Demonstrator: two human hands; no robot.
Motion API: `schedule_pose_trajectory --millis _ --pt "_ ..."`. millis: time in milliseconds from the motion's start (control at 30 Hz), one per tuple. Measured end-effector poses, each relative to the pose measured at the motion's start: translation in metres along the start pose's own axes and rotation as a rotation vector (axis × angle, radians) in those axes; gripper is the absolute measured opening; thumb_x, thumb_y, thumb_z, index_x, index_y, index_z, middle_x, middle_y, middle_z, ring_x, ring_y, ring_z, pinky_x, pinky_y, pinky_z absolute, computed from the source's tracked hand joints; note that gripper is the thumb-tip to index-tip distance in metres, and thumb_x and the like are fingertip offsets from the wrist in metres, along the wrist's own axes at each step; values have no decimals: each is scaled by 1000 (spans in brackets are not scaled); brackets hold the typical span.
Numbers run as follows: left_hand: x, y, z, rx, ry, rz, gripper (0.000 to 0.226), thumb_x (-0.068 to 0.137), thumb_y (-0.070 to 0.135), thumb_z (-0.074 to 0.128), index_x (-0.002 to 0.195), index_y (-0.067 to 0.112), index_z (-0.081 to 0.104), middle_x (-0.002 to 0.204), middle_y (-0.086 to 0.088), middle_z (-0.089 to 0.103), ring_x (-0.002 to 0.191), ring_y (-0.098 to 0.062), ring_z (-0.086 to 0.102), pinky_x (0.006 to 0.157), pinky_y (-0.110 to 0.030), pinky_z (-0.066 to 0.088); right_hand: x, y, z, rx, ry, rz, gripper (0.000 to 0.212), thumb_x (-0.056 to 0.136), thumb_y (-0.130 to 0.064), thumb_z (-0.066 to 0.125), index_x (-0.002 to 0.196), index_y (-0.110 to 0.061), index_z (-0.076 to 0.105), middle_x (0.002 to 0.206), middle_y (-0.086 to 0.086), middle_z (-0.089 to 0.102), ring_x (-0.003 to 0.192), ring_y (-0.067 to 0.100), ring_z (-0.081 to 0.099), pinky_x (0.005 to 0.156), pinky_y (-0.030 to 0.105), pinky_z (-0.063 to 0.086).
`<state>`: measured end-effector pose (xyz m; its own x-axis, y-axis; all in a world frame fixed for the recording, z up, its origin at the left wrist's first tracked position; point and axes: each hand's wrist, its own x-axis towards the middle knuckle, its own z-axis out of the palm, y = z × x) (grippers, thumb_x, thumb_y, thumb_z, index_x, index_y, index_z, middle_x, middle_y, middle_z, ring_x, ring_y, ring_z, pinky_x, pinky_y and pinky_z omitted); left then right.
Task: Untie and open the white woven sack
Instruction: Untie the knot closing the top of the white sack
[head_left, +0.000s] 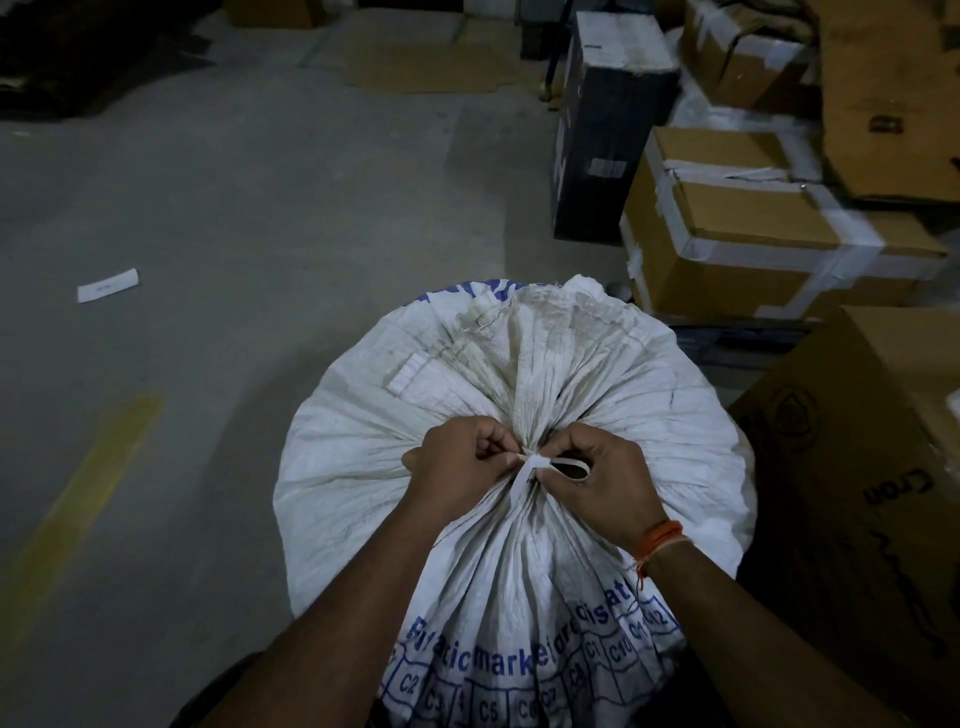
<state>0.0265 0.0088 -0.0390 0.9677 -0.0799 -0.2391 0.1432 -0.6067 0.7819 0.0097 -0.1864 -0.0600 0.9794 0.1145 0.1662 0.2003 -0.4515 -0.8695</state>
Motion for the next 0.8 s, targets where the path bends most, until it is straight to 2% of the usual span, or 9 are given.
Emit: schedule_pose_trajectory --millis 100,200,300,400,600,800 --pt "-1 1 2 3 5 -12 3 89 20 80 88 24 80 84 9 81 87 -8 76 99 -50 55 0 0 0 17 3 16 14 77 -6 84 82 -13 73 83 -5 74 79 6 72 71 18 59" --pt "-1 2 4 -2 -5 -16 5 89 20 79 87 25 80 84 8 81 87 -9 76 99 -53 55 0 0 1 36 -5 24 13 78 -6 84 82 -14 74 83 -5 74 78 9 72 71 25 61" --pt "-1 2 7 -7 -16 10 12 91 15 77 86 26 79 85 6 81 85 -10 77 94 -44 59 0 1 1 40 -7 35 13 78 -5 83 83 -13 74 84 -3 74 79 10 72 72 30 62" --pt "-1 2 9 -8 -15 27 13 91 14 77 87 26 80 85 6 82 83 -9 77 88 -36 61 0 1 2 30 -4 36 13 78 -6 83 83 -13 74 84 -4 74 79 9 72 72 28 62" --pt "0 0 8 -35 -20 23 12 90 13 78 87 25 79 85 6 82 83 -9 77 92 -42 61 0 2 1 29 -4 28 13 78 -6 83 83 -13 74 85 -5 74 79 8 72 70 19 59" --pt "2 -2 5 4 2 -27 7 87 24 82 85 30 79 83 12 81 86 -6 76 102 -54 52 0 1 1 22 -6 31 12 78 -7 84 83 -12 74 85 -4 74 80 6 72 71 14 56"
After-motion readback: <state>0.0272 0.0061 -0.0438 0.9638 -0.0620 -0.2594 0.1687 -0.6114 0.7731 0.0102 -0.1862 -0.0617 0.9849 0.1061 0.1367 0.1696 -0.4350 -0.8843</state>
